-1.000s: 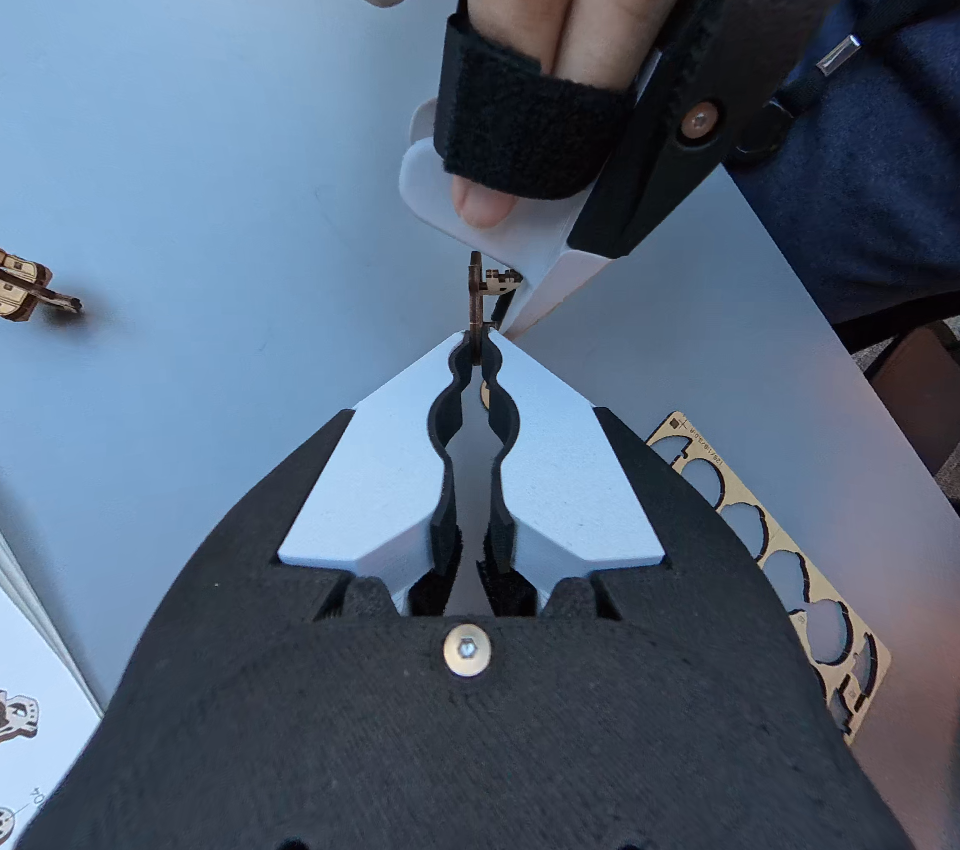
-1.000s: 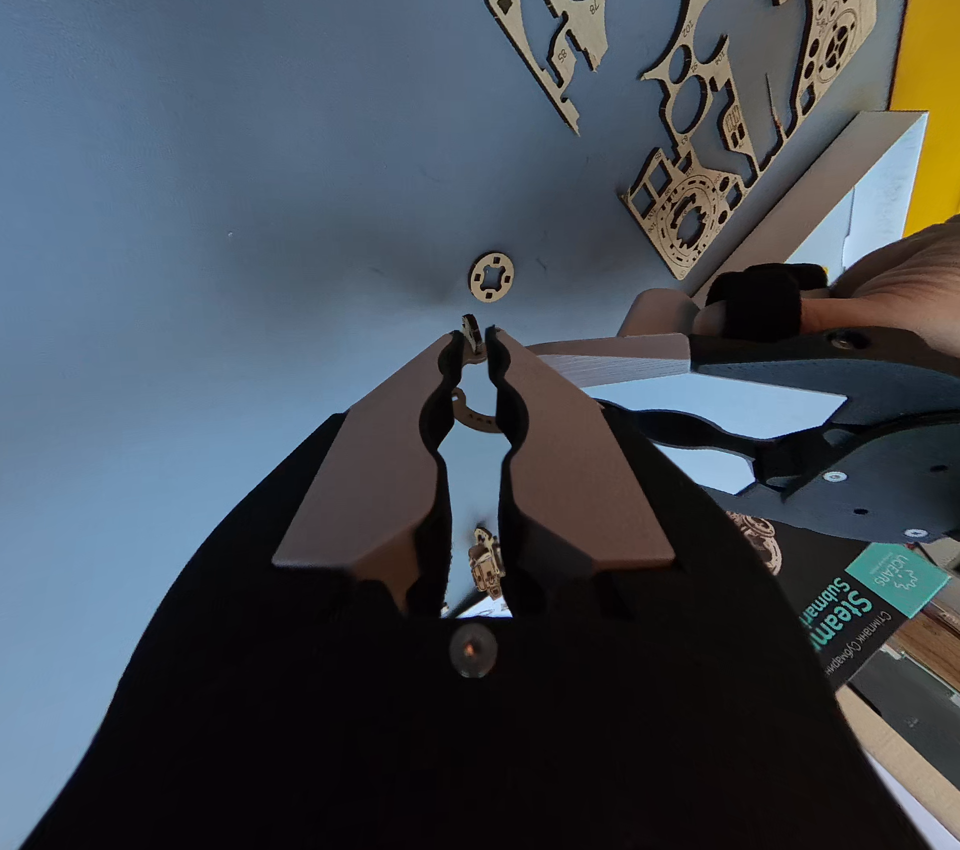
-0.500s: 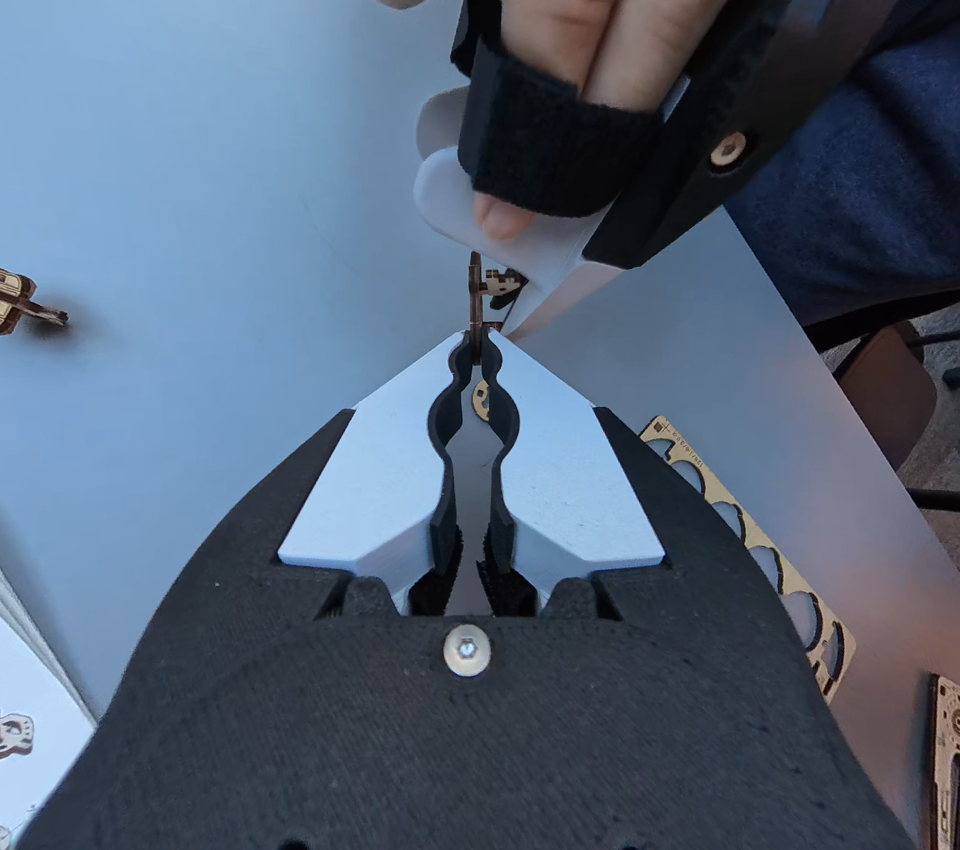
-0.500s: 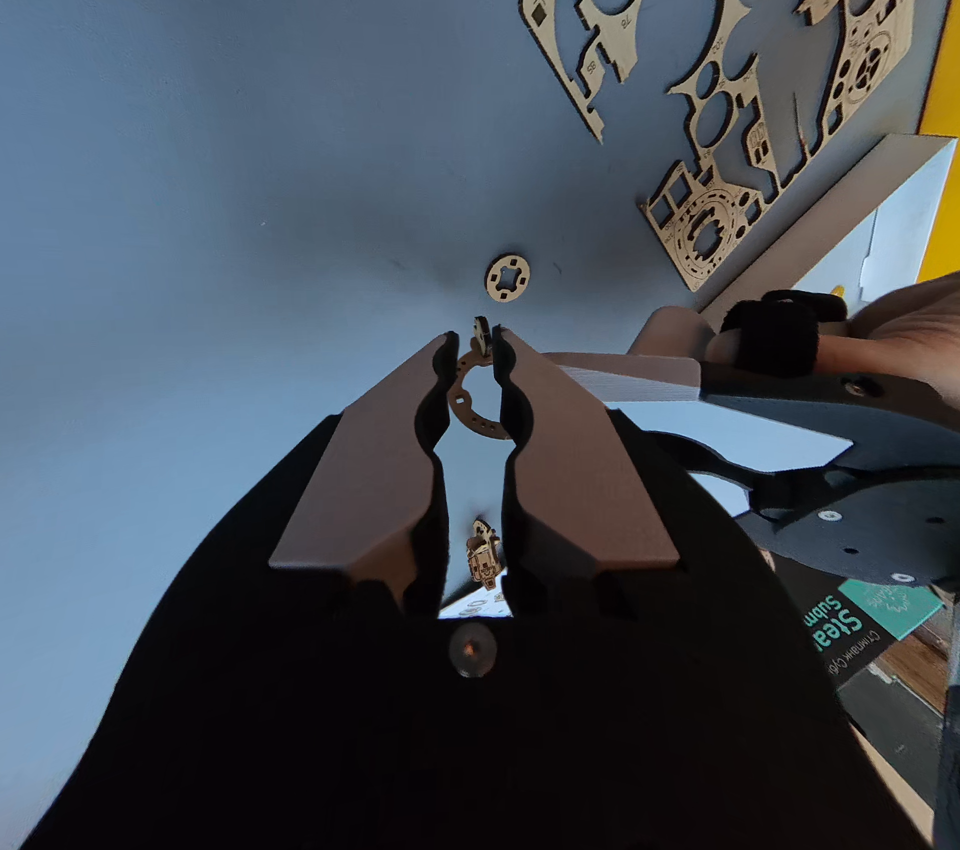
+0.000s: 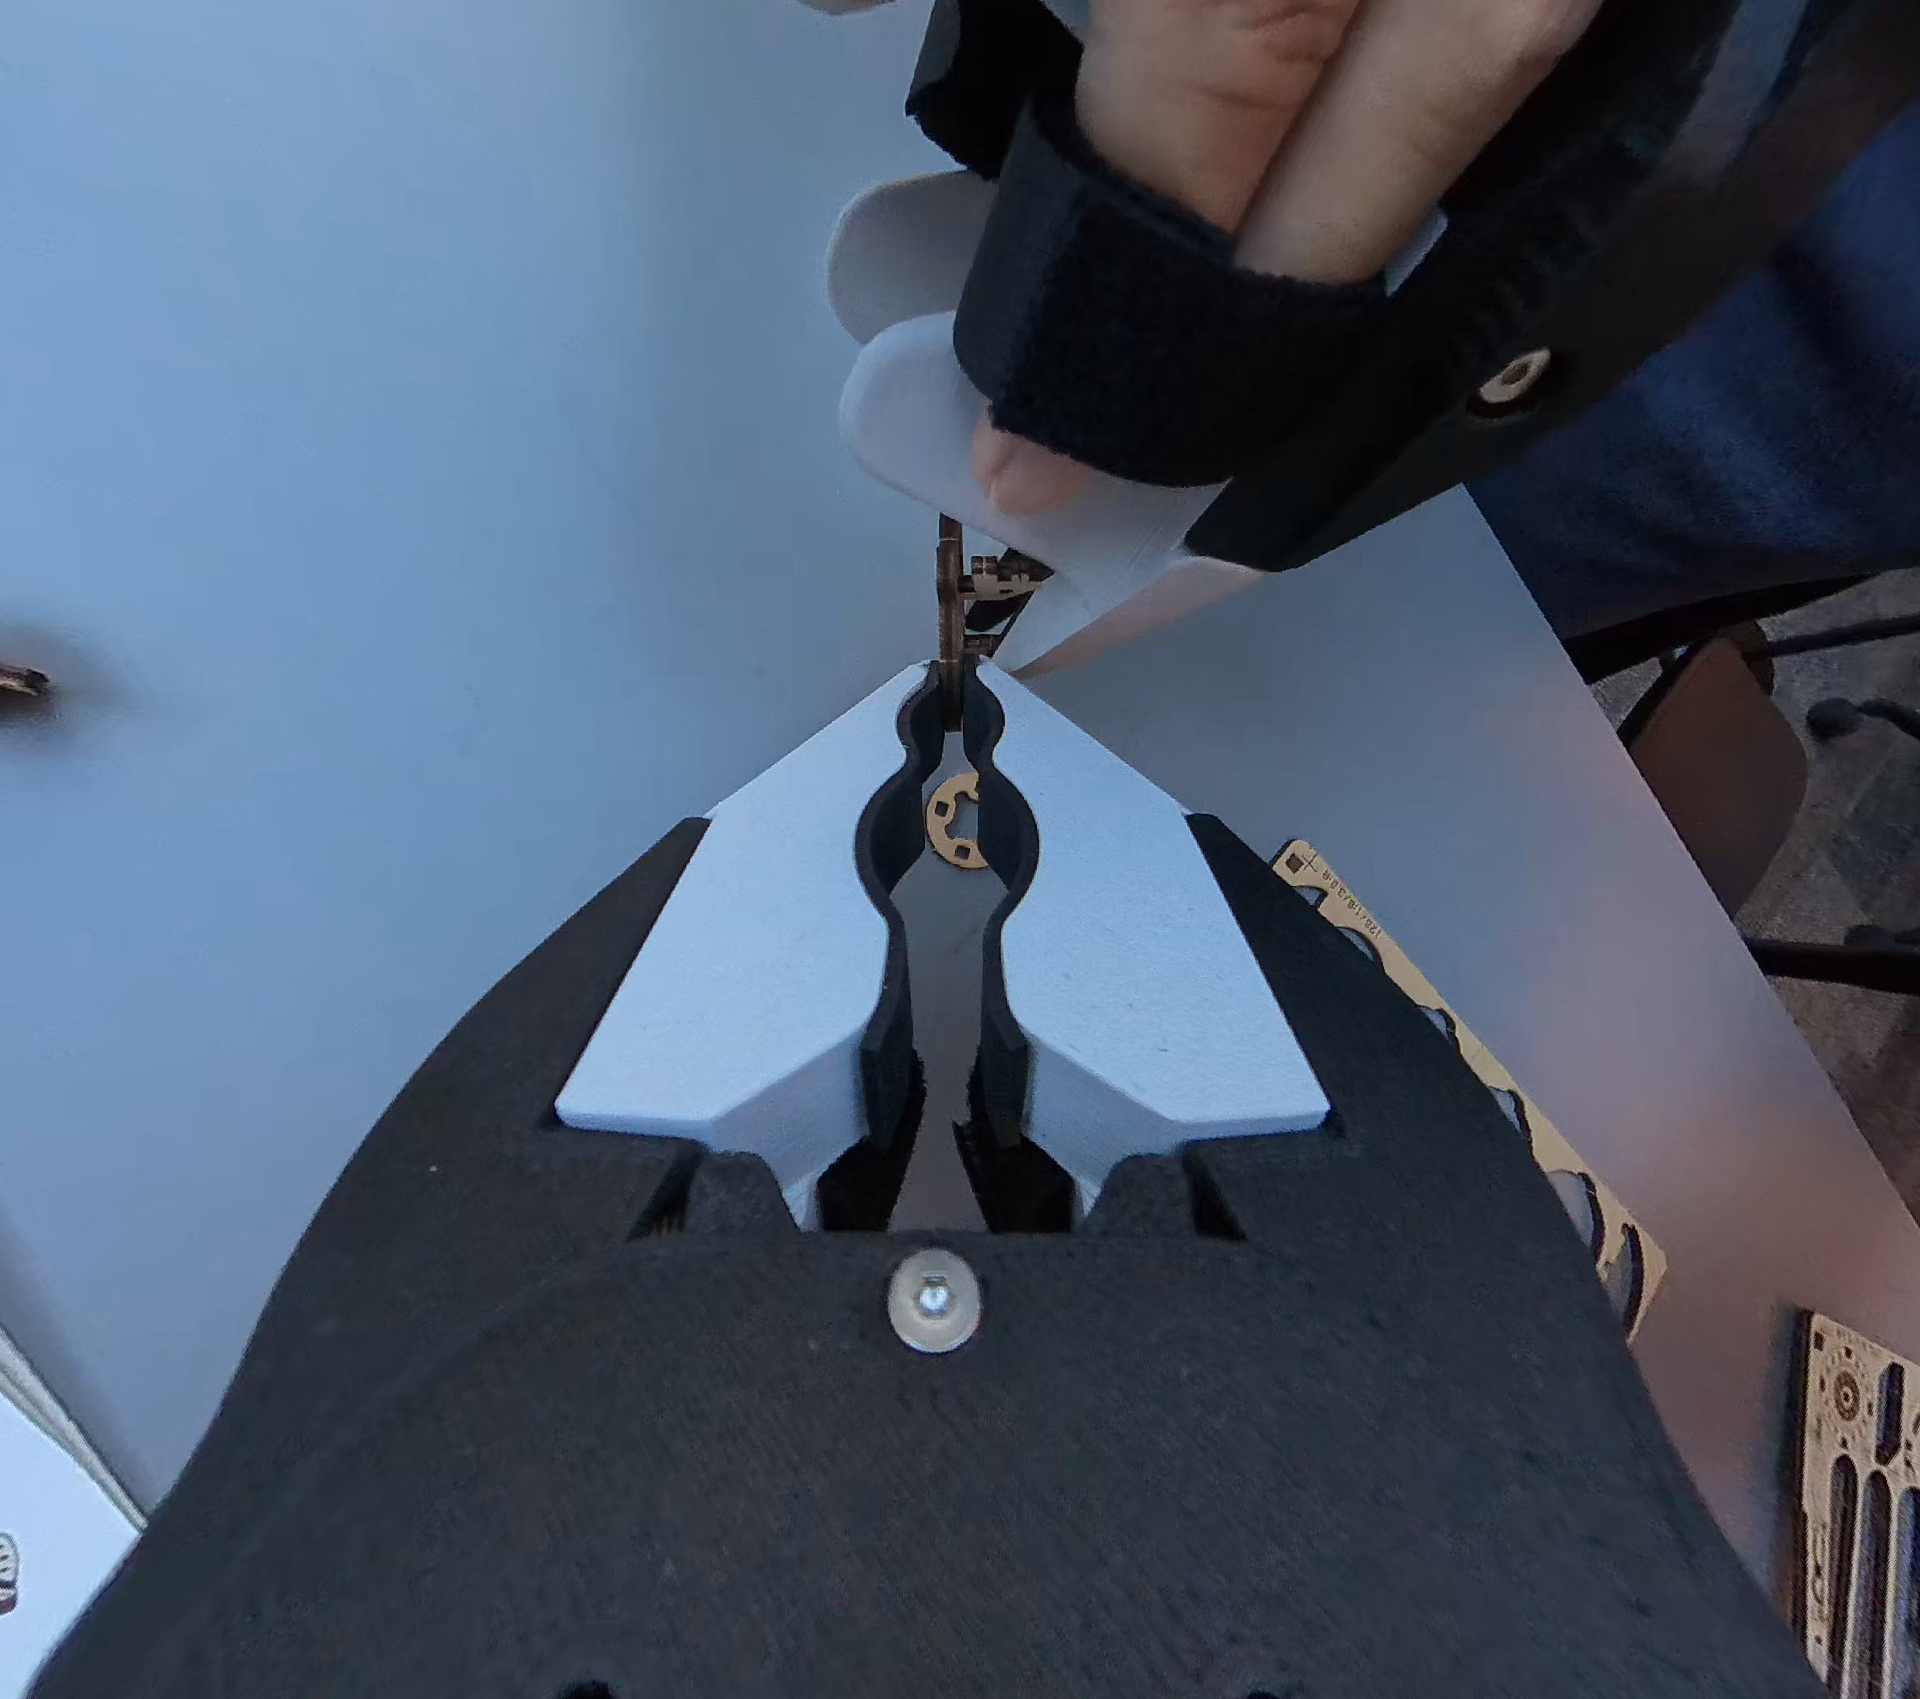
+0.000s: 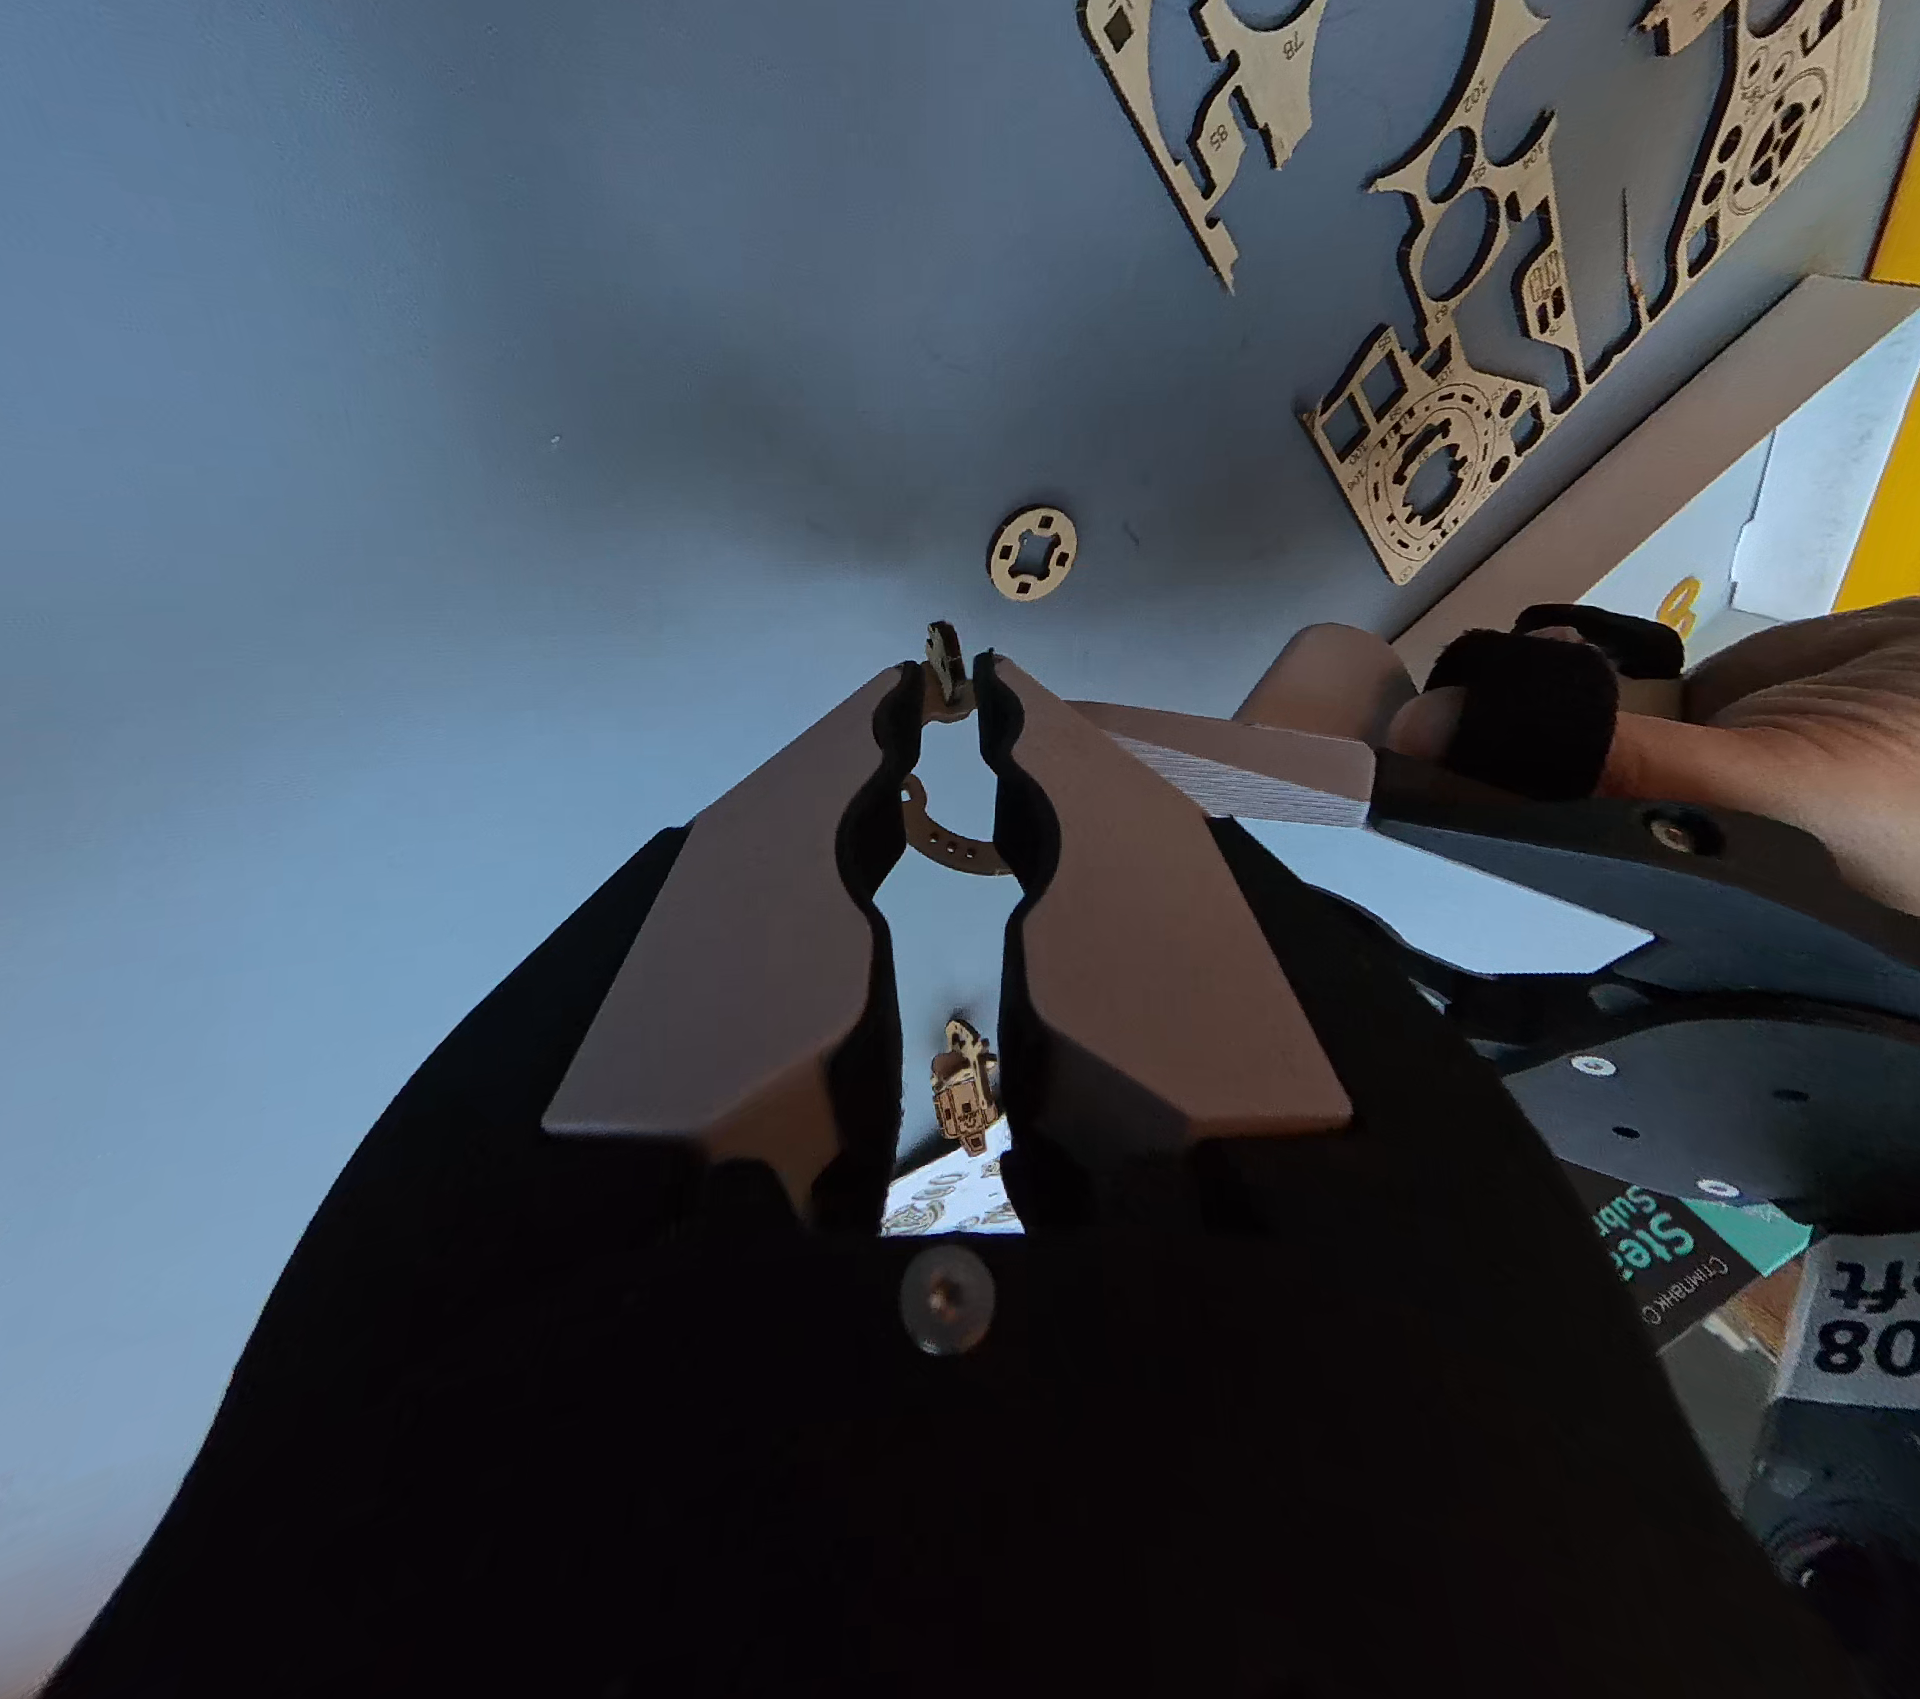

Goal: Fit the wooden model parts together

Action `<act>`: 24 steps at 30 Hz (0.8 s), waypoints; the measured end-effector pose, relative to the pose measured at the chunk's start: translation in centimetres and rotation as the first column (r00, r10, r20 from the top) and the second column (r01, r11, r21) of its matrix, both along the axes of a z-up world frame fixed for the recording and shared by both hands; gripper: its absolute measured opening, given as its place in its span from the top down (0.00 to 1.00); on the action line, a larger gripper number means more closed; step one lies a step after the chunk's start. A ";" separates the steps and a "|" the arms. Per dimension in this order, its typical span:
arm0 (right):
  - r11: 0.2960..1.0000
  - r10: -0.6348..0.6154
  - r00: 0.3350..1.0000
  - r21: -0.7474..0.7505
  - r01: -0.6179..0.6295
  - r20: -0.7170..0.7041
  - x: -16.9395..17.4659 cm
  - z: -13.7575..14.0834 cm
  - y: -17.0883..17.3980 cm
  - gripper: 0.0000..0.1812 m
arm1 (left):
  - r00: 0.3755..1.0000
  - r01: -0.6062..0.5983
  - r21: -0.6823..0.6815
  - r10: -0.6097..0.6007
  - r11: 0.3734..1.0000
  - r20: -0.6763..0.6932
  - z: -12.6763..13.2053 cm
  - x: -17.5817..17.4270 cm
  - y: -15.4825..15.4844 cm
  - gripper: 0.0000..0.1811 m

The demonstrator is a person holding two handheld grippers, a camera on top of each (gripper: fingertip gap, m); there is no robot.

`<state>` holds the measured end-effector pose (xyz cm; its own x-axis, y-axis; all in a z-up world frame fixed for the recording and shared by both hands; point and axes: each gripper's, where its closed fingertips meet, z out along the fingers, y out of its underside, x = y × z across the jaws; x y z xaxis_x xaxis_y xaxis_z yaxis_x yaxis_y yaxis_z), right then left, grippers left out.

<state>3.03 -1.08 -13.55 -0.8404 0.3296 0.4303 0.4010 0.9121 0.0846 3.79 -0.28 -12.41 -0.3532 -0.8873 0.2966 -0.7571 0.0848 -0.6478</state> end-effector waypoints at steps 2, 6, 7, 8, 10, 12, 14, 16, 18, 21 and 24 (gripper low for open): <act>1.000 0.000 1.000 -0.026 0.000 -0.004 0.0 0.1 -0.3 0.95 | 1.000 -0.002 -0.006 0.002 1.000 -0.002 0.1 0.0 0.0 1.00; 0.999 -0.004 1.000 -0.032 0.004 0.011 0.0 -0.2 -0.3 0.95 | 1.000 -0.001 -0.003 0.001 1.000 -0.020 -0.1 -0.1 0.0 1.00; 1.000 -0.001 1.000 -0.020 0.001 0.017 0.1 -0.2 -0.1 0.95 | 1.000 -0.001 -0.002 0.001 1.000 -0.026 -0.2 -0.1 0.0 1.00; 1.000 0.000 1.000 -0.015 0.001 0.023 0.1 -0.3 -0.1 0.95 | 1.000 -0.001 -0.001 0.001 1.000 -0.030 -0.2 -0.1 0.0 1.00; 1.000 -0.001 1.000 -0.016 0.002 0.030 0.1 -0.4 -0.3 0.95 | 0.999 -0.004 -0.012 0.004 1.000 -0.037 -0.3 0.0 -0.1 1.00; 1.000 0.011 0.999 -0.009 -0.010 0.033 0.1 -0.4 -0.4 0.96 | 0.999 -0.009 -0.038 0.007 0.999 -0.044 -0.3 0.0 -0.2 1.00; 1.000 0.013 0.999 -0.002 -0.013 0.040 0.1 -0.5 -0.4 0.96 | 0.999 -0.011 -0.049 0.009 0.999 -0.049 -0.4 0.1 -0.3 1.00; 1.000 0.020 0.999 -0.002 -0.019 0.040 0.1 -0.5 -0.5 0.96 | 0.999 -0.011 -0.050 0.008 0.999 -0.051 -0.3 0.2 -0.2 1.00; 1.000 0.016 0.999 -0.002 -0.016 0.043 0.2 -0.5 -0.3 0.96 | 0.999 -0.008 -0.045 0.006 0.999 -0.052 -0.3 0.2 -0.2 1.00; 1.000 0.019 0.999 -0.009 -0.018 0.039 0.2 -0.4 -0.3 0.96 | 0.998 -0.011 -0.059 0.007 0.998 -0.057 -0.3 0.2 -0.1 1.00; 0.999 0.007 0.999 -0.038 -0.005 0.043 0.3 -0.4 -0.4 0.94 | 0.997 -0.014 -0.086 0.008 0.996 -0.074 -0.2 0.2 -0.2 1.00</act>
